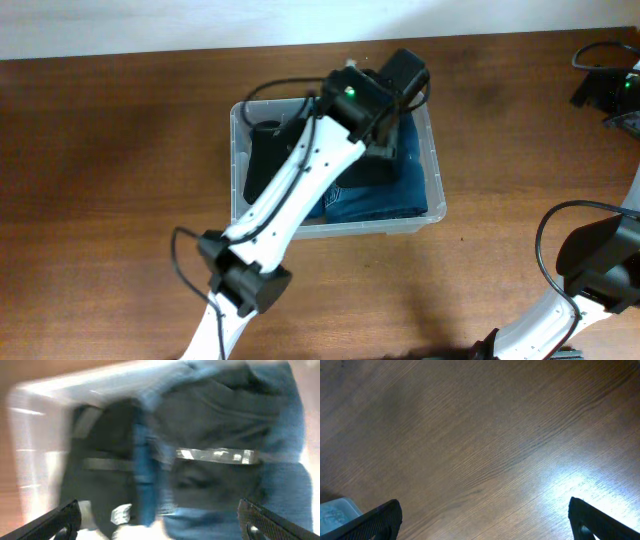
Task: Pack container
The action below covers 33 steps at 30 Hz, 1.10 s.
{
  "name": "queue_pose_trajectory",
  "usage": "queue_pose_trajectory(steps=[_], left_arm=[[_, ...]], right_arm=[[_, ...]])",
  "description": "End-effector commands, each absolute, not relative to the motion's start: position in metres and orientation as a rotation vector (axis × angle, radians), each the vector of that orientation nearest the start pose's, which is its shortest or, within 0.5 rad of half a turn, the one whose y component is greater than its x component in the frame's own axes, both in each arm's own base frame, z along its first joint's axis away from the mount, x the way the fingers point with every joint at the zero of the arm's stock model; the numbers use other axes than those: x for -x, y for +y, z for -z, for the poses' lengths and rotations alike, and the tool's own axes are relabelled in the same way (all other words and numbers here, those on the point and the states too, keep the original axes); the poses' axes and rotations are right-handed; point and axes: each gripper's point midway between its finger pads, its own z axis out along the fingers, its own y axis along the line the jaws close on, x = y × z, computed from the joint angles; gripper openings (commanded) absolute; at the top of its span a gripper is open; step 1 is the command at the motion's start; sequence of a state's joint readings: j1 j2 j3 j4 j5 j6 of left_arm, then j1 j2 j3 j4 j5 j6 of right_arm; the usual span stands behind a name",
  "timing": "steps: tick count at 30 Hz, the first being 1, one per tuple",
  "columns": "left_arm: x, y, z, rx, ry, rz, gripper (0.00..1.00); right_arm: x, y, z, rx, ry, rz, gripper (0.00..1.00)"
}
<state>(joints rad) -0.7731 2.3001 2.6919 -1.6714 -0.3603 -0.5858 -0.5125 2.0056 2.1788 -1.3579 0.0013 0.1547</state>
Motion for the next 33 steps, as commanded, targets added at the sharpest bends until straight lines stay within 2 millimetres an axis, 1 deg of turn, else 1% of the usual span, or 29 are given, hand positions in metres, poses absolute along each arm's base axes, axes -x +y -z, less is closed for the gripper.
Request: queue_pose_trajectory(steps=[1, 3, 5, 7, 10, 11, 14, 15, 16, 19, 22, 25, 27, 29, 31, 33], left_arm=[[-0.383, -0.232, -0.317, -0.13, 2.427, -0.28, 0.99], [-0.384, -0.216, -0.335, -0.2, 2.372, -0.361, 0.99], [-0.385, -0.2, -0.351, -0.218, 2.33, -0.417, 0.99], [-0.386, -0.178, -0.368, -0.157, 2.285, -0.46, 0.99], [-0.384, -0.148, -0.388, -0.141, 2.262, -0.487, 1.0], [-0.384, -0.137, -0.393, -0.144, 2.269, -0.478, 0.99], [-0.382, -0.113, -0.398, -0.2, 2.313, -0.422, 0.99], [-0.381, -0.098, -0.401, -0.244, 2.338, -0.368, 1.0], [-0.379, -0.09, -0.404, -0.269, 2.346, -0.332, 0.99], [-0.376, -0.072, -0.418, -0.328, 2.32, -0.208, 0.99], [-0.373, -0.057, -0.437, -0.266, 2.257, -0.129, 0.99], [-0.368, -0.045, -0.452, -0.217, 2.179, -0.112, 1.0], [-0.366, -0.042, -0.454, -0.199, 2.128, -0.11, 0.99], [-0.365, -0.042, -0.451, -0.189, 2.077, -0.104, 0.99], [-0.361, -0.042, -0.439, -0.181, 2.035, -0.098, 0.99], [-0.356, -0.041, -0.423, -0.177, 2.009, -0.092, 0.99]], right_arm=[[-0.398, -0.223, -0.233, -0.901, 2.588, 0.099, 0.98], [-0.398, -0.223, -0.233, -0.901, 2.588, 0.099, 0.98], [-0.398, -0.223, -0.233, -0.901, 2.588, 0.099, 0.98], [-0.398, -0.223, -0.233, -0.901, 2.588, 0.099, 0.98], [-0.398, -0.223, -0.233, -0.901, 2.589, 0.099, 0.98], [-0.398, -0.223, -0.233, -0.901, 2.588, 0.099, 0.99], [-0.398, -0.223, -0.233, -0.901, 2.588, 0.099, 0.98], [-0.398, -0.223, -0.233, -0.901, 2.588, 0.099, 0.98], [-0.398, -0.223, -0.233, -0.901, 2.589, 0.099, 0.98], [-0.398, -0.223, -0.233, -0.901, 2.589, 0.099, 0.98], [-0.398, -0.223, -0.233, -0.901, 2.589, 0.099, 0.98], [-0.398, -0.223, -0.233, -0.901, 2.589, 0.099, 0.98], [-0.398, -0.223, -0.233, -0.901, 2.588, 0.099, 0.98], [-0.398, -0.223, -0.233, -0.901, 2.588, 0.099, 0.98], [-0.398, -0.223, -0.233, -0.901, 2.588, 0.099, 0.98], [-0.398, -0.223, -0.233, -0.901, 2.589, 0.099, 0.98]])
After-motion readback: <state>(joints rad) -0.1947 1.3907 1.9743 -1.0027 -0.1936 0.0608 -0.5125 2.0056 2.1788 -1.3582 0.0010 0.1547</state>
